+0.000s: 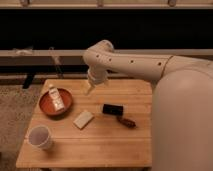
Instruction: Place the pepper in the ceramic cup
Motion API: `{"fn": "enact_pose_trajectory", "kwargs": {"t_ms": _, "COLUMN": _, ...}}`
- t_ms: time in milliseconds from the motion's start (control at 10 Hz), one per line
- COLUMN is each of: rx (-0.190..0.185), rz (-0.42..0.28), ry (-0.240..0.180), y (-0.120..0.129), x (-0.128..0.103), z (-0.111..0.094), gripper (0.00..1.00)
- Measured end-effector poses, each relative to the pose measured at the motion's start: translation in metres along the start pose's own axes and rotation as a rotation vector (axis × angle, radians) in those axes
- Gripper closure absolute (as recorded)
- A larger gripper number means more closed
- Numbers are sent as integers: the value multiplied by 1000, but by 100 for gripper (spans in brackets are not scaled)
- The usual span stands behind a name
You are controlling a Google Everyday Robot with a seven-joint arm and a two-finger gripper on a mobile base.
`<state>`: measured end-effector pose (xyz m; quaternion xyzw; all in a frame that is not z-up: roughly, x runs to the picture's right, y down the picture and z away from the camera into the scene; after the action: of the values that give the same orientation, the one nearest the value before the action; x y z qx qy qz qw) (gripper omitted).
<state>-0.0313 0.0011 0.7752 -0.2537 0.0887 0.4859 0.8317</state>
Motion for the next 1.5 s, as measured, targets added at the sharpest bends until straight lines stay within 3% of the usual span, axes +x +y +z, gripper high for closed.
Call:
{"fn": "enact_pose_trajectory", "kwargs": {"t_ms": 300, "rx": 42, "rz": 17, "ry": 54, "y": -52, "x": 53, "z": -4, "gripper": 20}}
{"fn": "enact_pose_trajectory", "kwargs": {"t_ms": 700, "rx": 19, "rz": 62, "ry": 101, "y": -97, "x": 119, "z": 2, "gripper": 20}}
{"fn": "enact_pose_trajectory", "kwargs": {"t_ms": 900, "rx": -14, "rz": 44, "ry": 125, "y": -104, "x": 139, "z": 22, "gripper": 20}}
{"fn": "enact_pose_trajectory", "kwargs": {"t_ms": 1100, "rx": -38, "rz": 20, "ry": 149, "y": -102, "x": 144, "z": 57, "gripper": 20}}
{"fn": "enact_pose_trajectory", "kwargs": {"t_ms": 1500, "rx": -47, "rz": 4, "ry": 204, "y": -105, "x": 166, "z": 117, "gripper": 20}}
